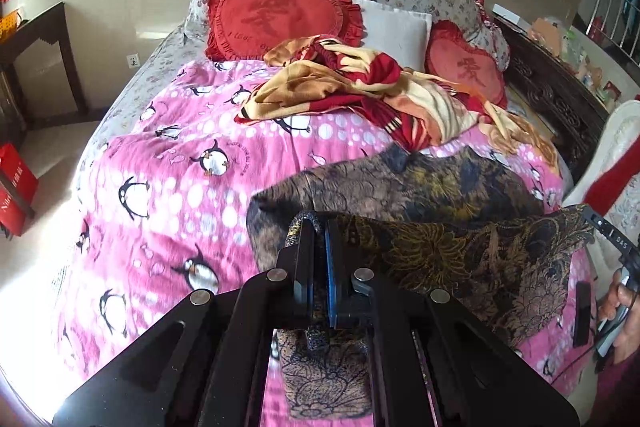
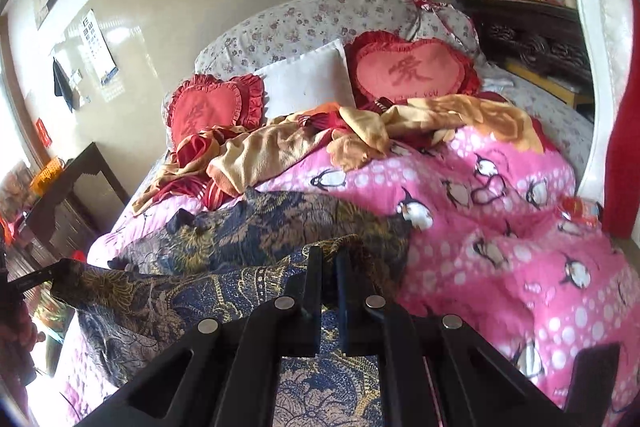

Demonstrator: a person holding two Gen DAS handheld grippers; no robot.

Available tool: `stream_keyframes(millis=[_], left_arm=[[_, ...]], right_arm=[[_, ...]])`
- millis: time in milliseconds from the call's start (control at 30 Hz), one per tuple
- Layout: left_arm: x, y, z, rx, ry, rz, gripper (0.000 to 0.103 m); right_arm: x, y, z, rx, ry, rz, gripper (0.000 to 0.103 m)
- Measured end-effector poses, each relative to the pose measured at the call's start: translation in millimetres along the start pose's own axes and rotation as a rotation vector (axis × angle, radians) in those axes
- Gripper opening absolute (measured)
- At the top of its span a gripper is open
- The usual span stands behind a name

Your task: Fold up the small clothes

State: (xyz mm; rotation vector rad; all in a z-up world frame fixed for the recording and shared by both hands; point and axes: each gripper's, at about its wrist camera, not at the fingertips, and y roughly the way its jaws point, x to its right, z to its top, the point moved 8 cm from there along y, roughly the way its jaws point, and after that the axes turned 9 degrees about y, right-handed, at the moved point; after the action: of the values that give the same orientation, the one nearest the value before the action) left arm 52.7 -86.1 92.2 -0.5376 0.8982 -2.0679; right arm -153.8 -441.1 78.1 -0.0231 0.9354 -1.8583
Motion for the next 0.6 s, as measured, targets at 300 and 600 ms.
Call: stream_keyframes(millis=[300, 600], left_arm=[[-11.7, 65.6, 11.6, -0.077, -0.015, 0.02, 0.004], [-1.2, 26.8, -0.4, -0.035, 0.091, 0.028, 0.044]], right_arm=[[13.1, 55.5, 22.8, -0.024, 0.063, -0.049, 0.005], [11.0, 39.9, -7.5, -0.088, 0.104, 0.074, 0.018]])
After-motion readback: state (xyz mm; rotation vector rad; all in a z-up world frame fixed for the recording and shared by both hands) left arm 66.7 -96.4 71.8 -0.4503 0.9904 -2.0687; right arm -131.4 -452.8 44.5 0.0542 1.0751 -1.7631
